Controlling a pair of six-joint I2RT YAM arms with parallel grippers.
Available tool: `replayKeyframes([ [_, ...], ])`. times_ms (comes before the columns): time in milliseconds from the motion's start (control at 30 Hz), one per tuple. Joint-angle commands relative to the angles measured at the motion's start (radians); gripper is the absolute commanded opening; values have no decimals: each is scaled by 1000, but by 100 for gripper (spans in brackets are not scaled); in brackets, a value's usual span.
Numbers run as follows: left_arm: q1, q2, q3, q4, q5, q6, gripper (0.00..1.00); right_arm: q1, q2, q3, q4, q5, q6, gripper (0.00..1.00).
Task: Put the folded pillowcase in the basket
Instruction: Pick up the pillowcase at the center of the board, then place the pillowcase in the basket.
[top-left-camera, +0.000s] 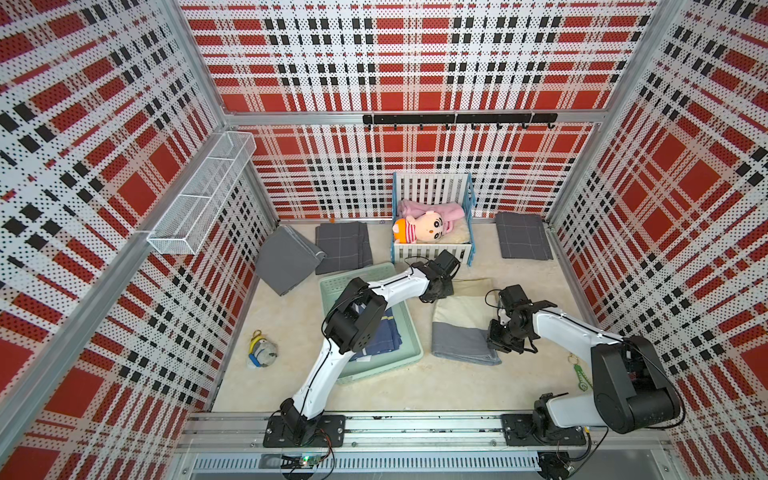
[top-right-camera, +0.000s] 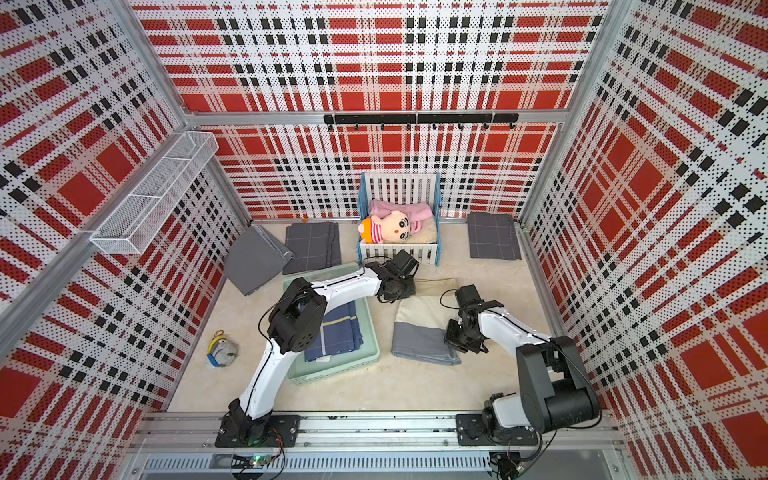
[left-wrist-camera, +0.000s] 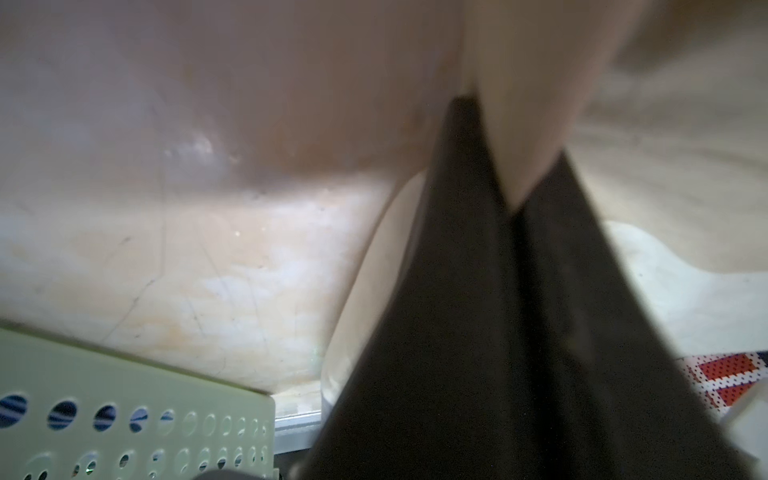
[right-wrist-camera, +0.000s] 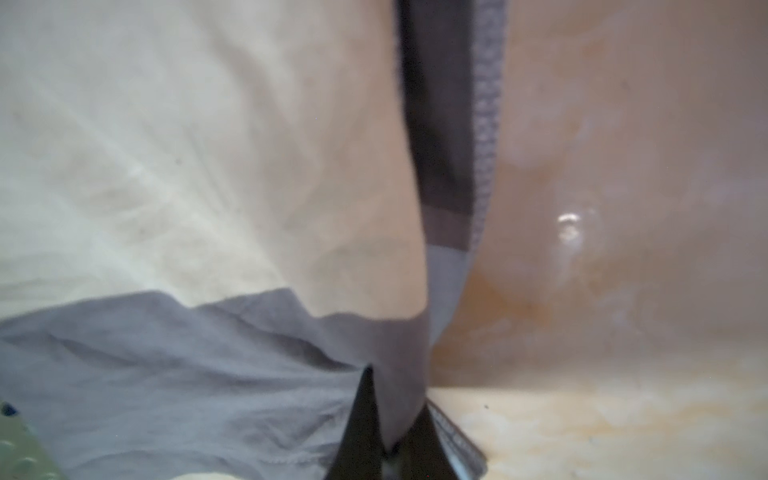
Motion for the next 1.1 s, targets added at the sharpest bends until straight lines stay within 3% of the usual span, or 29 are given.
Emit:
replayKeyframes([
  [0, -26, -86, -22, 17, 2, 30, 0, 2, -60, -19, 27, -20, 10, 0],
  [200, -77, -218, -7, 19, -46, 55, 0, 45, -224, 92, -23, 16, 23, 0],
  [467, -100, -404, -70, 15, -125, 28, 0, 155, -229, 308, -81, 62, 34, 0],
  [867, 48, -918, -519, -55, -239, -84, 0, 483, 3, 596, 4, 46, 78, 0],
  [1067, 138, -1109, -665, -129, -258, -103, 0, 580, 150, 703, 45, -1, 76, 0],
])
